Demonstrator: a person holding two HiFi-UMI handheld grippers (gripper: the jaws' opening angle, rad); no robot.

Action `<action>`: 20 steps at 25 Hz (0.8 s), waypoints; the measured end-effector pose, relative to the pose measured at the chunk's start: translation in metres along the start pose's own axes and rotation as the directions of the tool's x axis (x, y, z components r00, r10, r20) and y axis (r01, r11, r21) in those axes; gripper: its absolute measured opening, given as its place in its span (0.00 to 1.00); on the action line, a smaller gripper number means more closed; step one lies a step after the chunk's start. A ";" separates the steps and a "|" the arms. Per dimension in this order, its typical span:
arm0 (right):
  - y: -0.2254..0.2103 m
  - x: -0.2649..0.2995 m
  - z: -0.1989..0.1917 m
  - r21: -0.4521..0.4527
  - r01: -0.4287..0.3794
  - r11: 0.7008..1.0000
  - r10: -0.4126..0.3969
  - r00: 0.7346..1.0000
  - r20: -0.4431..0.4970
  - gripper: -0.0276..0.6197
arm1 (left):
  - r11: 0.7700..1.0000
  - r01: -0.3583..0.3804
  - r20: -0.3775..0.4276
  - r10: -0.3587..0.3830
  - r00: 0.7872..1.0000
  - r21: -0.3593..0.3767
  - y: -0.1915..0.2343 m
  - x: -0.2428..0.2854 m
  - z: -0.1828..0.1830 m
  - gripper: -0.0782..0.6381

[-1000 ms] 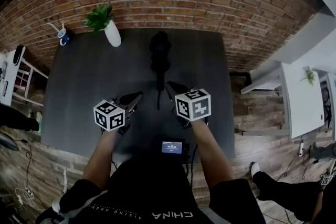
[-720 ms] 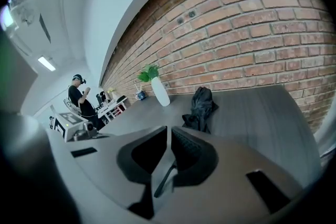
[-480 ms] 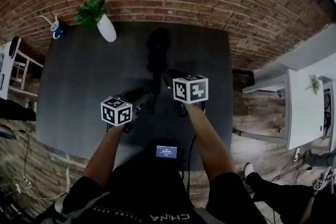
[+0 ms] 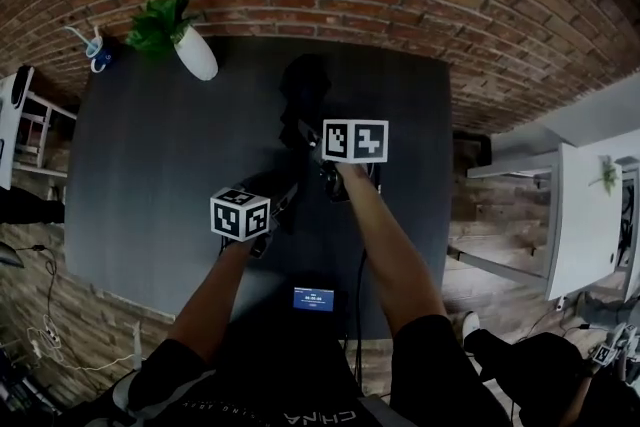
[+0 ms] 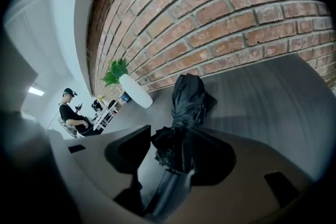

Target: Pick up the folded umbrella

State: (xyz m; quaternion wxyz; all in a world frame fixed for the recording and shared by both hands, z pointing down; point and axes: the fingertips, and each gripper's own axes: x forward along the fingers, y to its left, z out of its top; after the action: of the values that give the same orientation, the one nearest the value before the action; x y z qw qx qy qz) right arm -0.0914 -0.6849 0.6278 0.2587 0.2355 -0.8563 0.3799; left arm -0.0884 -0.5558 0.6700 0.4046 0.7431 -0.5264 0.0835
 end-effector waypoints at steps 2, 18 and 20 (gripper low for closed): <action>-0.008 0.013 0.004 0.012 0.022 1.000 -0.022 1.000 -0.016 0.35 | 1.000 -0.016 -0.014 0.016 1.000 -0.006 0.003 0.007 -0.002 0.35; -0.036 0.076 0.003 0.016 0.165 0.986 -0.159 0.967 -0.198 0.41 | 0.994 -0.095 -0.123 0.102 0.987 0.062 0.006 0.047 -0.017 0.38; -0.035 0.079 0.001 0.003 0.182 0.983 -0.177 0.958 -0.224 0.47 | 0.991 -0.109 -0.140 0.119 0.983 0.079 0.005 0.049 -0.018 0.38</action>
State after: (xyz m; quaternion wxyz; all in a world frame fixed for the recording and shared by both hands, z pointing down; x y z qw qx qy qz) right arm -0.1307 -0.7232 0.6946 0.3838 0.2712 -0.7924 0.3889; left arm -0.0666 -0.5789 0.7114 0.4095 0.7176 -0.5342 0.1788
